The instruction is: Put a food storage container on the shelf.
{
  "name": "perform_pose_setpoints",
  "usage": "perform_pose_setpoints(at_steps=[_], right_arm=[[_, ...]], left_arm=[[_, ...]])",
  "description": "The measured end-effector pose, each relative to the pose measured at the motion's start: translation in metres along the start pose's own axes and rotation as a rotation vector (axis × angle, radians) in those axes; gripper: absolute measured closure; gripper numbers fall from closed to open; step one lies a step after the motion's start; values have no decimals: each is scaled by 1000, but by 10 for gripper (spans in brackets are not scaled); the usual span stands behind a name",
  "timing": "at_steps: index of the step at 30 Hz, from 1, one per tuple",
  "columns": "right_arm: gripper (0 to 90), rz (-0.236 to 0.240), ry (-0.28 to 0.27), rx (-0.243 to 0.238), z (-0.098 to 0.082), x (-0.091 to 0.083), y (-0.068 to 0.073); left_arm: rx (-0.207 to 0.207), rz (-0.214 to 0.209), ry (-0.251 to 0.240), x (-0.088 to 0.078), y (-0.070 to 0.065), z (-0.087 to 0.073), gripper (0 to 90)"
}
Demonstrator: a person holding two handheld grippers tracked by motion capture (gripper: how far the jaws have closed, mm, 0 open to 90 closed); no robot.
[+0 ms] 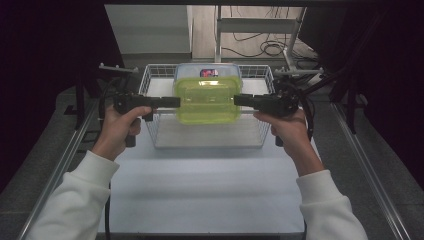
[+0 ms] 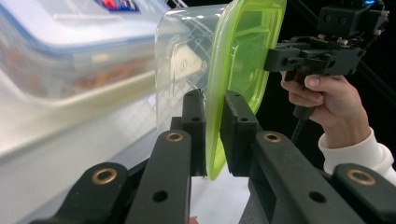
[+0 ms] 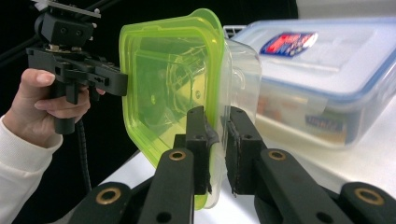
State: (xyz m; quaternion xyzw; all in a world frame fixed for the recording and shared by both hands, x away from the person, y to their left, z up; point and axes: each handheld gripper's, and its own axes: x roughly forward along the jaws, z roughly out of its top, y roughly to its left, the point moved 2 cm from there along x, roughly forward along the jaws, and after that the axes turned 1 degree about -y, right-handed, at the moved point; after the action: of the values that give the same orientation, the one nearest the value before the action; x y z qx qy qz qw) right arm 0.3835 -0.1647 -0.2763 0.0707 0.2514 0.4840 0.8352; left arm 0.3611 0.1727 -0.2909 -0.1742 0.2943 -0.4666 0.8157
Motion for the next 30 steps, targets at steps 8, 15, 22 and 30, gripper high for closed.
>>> perform_pose_setpoints(at_steps=[8, 15, 22, 30], right_arm=[[801, 1, -14, 16, 27, 7, -13], [802, -8, -23, 32, 46, 17, -27], [801, 0, -21, 33, 63, 28, -43], [800, 1, -5, 98, 69, 47, -70]], left_arm=[[10, 8, 8, 4, 9, 30, 807], [9, 29, 13, 9, 21, 54, 808], [-19, -6, 7, 14, 42, 70, 807], [-80, 0, 23, 28, 70, 82, 809]])
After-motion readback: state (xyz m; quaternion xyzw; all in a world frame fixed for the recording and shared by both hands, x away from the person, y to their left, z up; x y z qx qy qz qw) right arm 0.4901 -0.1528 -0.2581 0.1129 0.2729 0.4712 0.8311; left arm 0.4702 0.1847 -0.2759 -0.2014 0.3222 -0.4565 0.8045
